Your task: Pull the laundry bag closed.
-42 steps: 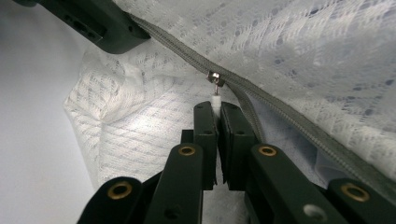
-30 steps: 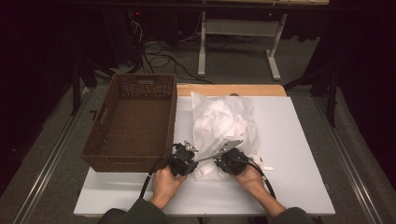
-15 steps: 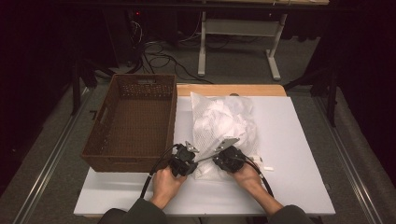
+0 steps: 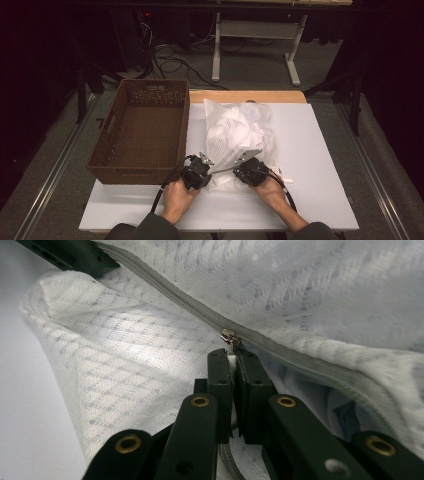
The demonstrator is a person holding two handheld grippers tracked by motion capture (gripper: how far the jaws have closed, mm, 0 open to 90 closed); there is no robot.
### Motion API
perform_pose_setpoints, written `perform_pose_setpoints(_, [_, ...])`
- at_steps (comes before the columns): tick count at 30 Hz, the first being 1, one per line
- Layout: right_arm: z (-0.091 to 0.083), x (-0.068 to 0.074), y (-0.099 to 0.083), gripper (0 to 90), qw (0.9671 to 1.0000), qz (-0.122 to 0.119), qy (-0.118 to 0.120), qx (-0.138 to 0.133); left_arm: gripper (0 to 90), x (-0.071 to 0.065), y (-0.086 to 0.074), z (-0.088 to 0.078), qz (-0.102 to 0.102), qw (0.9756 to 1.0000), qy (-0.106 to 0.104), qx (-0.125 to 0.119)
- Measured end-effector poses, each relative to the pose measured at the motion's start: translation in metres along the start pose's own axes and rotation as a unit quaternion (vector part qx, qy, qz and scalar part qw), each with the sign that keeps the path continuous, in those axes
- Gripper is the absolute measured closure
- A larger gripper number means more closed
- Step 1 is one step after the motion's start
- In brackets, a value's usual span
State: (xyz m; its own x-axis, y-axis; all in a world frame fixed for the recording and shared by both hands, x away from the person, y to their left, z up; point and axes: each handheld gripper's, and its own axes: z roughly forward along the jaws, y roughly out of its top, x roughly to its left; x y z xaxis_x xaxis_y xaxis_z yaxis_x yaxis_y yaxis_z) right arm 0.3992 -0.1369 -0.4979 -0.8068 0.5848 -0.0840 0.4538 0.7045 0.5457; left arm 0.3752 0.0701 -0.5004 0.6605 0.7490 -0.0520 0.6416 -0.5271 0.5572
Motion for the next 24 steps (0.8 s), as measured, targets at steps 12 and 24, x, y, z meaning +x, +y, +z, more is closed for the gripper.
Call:
perform_pose_setpoints(12, [-0.009, -0.005, -0.010, 87.2, 0.9999, 0.011, -0.005, -0.001, 86.3, 0.002, -0.001, 0.000, -0.005, 0.9999, -0.009, -0.002])
perform_pose_setpoints(24, [-0.015, -0.006, -0.018, 87.2, 0.9998, 0.021, -0.006, -0.003, 86.2, 0.006, -0.001, 0.001, -0.010, 0.9997, -0.022, -0.003])
